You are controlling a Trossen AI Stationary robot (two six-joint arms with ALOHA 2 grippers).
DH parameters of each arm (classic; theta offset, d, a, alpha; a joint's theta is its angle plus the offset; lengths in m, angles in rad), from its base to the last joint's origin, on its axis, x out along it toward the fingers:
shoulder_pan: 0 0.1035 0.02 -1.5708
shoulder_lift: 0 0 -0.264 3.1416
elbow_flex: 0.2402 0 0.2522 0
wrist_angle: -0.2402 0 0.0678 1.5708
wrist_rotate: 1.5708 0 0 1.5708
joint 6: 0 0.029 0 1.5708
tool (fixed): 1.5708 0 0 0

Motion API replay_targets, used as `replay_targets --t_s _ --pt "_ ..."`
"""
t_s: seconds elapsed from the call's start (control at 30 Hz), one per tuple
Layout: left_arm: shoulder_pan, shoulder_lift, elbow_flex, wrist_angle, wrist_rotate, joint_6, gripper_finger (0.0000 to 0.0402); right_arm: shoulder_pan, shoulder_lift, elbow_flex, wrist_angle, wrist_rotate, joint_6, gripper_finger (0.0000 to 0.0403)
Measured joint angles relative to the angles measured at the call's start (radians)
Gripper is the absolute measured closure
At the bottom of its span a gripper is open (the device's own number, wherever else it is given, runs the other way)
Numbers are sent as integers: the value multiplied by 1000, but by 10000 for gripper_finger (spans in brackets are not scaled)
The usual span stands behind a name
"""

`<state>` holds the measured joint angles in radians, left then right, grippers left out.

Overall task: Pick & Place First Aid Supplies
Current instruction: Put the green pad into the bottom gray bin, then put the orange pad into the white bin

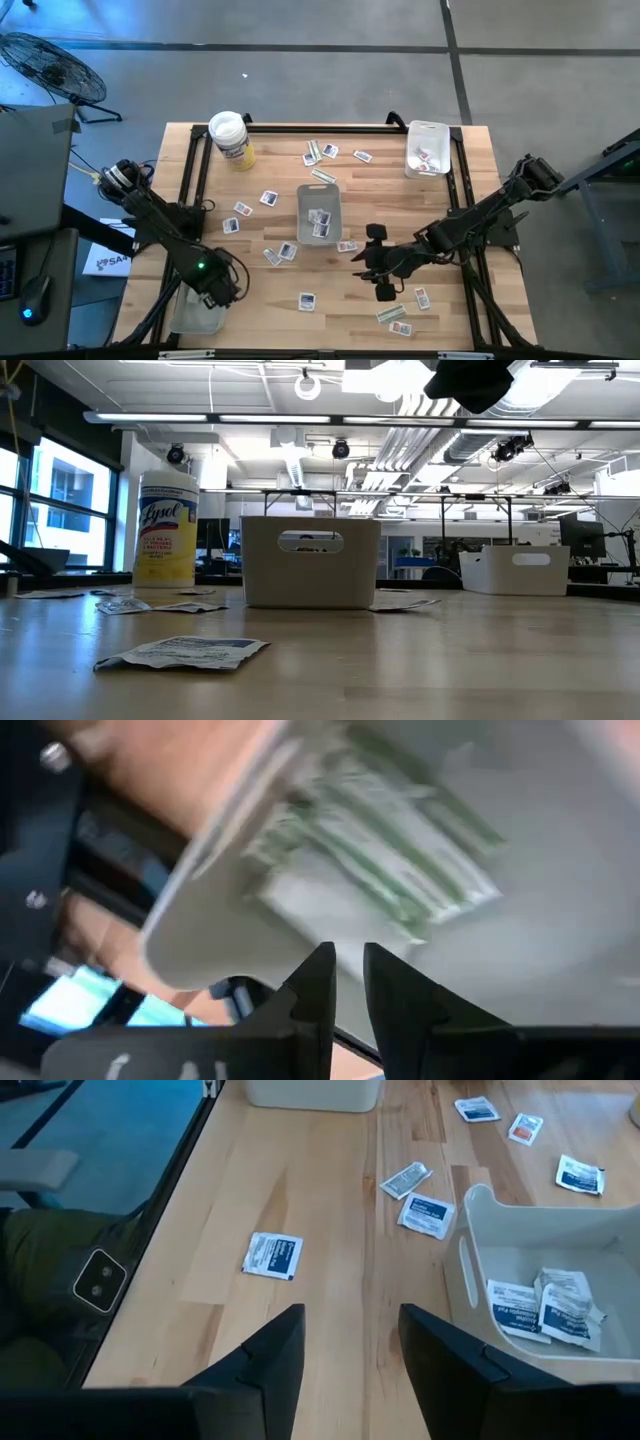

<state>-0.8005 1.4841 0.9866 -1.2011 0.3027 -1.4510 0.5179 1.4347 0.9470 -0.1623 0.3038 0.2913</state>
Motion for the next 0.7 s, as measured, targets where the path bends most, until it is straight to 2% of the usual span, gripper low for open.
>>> replay_targets --t_s 0.2,0.4,0.5,0.7 --pt "4 -1 130 -23 -117 34 348 0 0 0 -5 2 -2 249" --pt "5 -1 254 -143 -363 61 348 0 0 0 -19 2 -1 249" --pt "27 -2 264 -187 -483 71 348 0 0 0 -22 3 -3 249" --pt "176 -2 216 -201 -552 133 348 0 1 0 -22 22 -3 249"
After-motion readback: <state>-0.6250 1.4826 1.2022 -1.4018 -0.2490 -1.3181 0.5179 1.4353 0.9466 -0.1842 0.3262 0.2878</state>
